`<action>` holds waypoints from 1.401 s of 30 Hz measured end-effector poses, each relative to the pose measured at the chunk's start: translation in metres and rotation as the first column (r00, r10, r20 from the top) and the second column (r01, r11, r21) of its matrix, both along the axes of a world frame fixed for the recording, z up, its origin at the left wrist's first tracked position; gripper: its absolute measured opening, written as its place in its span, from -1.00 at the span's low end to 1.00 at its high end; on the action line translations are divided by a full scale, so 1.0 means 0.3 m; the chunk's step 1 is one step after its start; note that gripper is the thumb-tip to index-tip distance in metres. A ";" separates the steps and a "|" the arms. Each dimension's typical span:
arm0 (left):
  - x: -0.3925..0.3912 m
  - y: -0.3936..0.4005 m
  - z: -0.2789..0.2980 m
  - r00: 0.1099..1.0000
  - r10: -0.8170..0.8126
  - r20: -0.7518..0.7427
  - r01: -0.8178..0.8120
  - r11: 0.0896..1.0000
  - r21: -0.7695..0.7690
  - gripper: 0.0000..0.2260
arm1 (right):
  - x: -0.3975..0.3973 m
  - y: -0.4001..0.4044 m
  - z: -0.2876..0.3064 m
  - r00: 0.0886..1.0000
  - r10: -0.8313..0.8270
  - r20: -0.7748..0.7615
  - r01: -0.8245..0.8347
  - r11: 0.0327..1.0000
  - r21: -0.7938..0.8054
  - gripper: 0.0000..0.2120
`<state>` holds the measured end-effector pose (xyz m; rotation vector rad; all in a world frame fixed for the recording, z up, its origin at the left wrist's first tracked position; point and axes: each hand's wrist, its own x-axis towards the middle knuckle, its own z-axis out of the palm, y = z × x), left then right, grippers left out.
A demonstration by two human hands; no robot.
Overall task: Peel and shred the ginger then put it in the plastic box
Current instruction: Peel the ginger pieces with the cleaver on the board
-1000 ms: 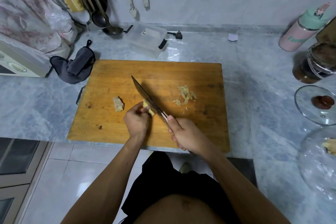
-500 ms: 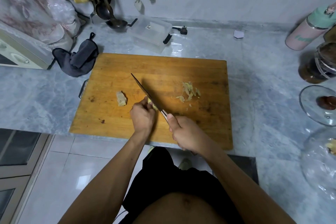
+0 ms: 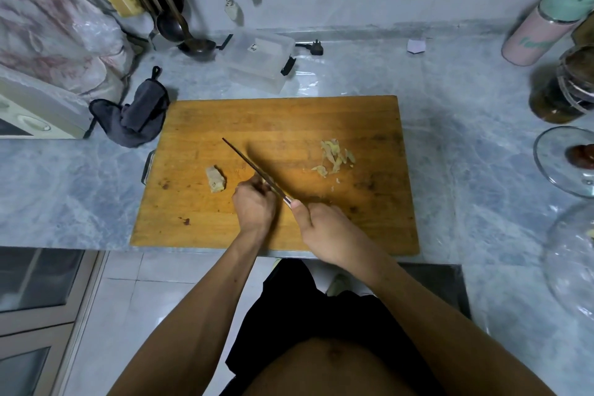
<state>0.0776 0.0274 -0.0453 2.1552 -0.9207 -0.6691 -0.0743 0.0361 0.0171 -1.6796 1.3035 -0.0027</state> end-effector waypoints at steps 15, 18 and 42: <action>-0.008 0.001 0.016 1.000 0.013 -0.012 -0.014 0.999 -0.048 -0.86 | 0.051 0.007 -0.020 1.000 -0.002 -0.029 0.002 1.000 -0.006 -0.46; -0.007 0.002 0.018 1.000 0.011 -0.010 -0.012 0.999 -0.037 -0.89 | 0.052 -0.002 -0.017 0.999 -0.018 -0.032 0.018 1.000 0.004 -0.47; 0.011 -0.004 0.002 0.998 0.022 -0.061 -0.021 1.000 0.007 -0.90 | 0.096 -0.021 -0.061 0.999 -0.053 -0.009 0.053 0.999 -0.004 -0.39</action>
